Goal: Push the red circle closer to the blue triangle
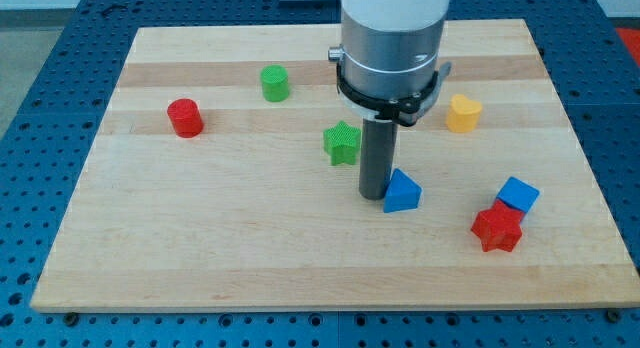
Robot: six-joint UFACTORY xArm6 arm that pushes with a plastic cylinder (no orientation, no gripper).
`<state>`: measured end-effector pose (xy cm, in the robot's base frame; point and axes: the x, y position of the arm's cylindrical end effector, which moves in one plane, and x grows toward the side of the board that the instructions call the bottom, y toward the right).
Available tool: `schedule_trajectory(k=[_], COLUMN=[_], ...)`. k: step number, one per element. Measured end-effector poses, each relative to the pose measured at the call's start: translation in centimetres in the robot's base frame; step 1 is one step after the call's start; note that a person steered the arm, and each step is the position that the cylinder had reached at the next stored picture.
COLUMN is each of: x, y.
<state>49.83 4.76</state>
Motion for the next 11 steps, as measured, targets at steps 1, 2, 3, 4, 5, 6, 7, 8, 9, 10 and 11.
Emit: schedule_trajectory(k=[1,2,3,4,5,6,7,8,9,10,11], x=[0.2,1.9,4.1,3.5,2.3,2.3,1.6,-0.1,-1.8,-4.1,-6.6], y=[1.7,4.7,8.3,5.3,-2.4,-9.4,-14.2,-17.1,-19.0,-21.8,-27.9])
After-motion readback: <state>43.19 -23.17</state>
